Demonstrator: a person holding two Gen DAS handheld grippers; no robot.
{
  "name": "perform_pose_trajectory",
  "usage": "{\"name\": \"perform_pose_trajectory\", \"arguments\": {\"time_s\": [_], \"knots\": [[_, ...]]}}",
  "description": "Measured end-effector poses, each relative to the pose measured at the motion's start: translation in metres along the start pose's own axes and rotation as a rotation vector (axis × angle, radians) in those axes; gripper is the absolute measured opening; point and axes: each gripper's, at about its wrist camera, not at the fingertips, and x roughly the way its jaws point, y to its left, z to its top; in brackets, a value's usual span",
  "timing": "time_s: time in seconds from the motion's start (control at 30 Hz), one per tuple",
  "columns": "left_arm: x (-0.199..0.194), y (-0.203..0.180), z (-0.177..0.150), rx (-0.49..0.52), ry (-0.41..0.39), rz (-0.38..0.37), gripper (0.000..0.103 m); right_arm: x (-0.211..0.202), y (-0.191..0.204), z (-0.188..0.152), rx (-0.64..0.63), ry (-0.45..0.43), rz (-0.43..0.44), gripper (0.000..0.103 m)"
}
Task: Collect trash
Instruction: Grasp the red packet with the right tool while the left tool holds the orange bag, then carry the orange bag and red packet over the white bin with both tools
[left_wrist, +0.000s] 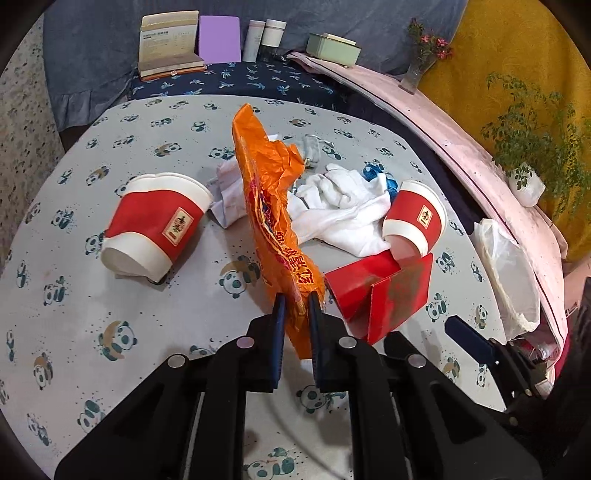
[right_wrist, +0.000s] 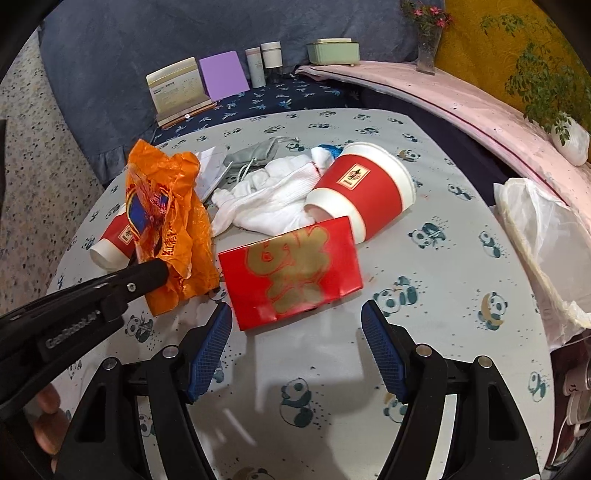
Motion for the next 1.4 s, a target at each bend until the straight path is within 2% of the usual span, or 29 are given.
{"name": "perform_pose_trajectory", "arguments": {"time_s": [0.3, 0.5, 0.67, 0.8, 0.9, 1.0, 1.07, 1.23, 1.4], "knots": [[-0.009, 0.013, 0.001, -0.014, -0.007, 0.012, 0.012, 0.019, 0.017, -0.004, -0.011, 0.017, -0.019, 0.069], [-0.008, 0.014, -0.001, -0.01, -0.002, 0.02, 0.012, 0.022, 0.011, -0.005, 0.011, 0.01, -0.057, 0.069], [-0.009, 0.008, -0.003, -0.002, -0.003, 0.019, 0.012, 0.018, -0.001, -0.004, 0.032, 0.0, -0.057, 0.053], [-0.012, 0.001, -0.005, 0.011, -0.007, 0.021, 0.012, 0.009, -0.014, -0.004, 0.062, -0.02, -0.063, 0.052], [-0.014, -0.007, -0.006, 0.021, -0.008, 0.017, 0.012, 0.001, -0.023, -0.004, 0.082, -0.036, -0.067, 0.043], [-0.017, -0.015, -0.007, 0.036, -0.011, 0.01, 0.012, -0.005, -0.034, -0.003, 0.105, -0.046, -0.065, 0.032], [-0.019, -0.022, -0.008, 0.048, -0.014, 0.006, 0.012, -0.009, -0.042, -0.002, 0.119, -0.051, -0.062, 0.02], [-0.024, -0.037, -0.01, 0.073, -0.023, -0.008, 0.012, -0.017, -0.058, -0.001, 0.141, -0.062, -0.058, 0.006], [-0.028, -0.055, -0.01, 0.094, -0.031, -0.025, 0.012, -0.03, -0.067, 0.0, 0.15, -0.084, -0.045, 0.002]]}}
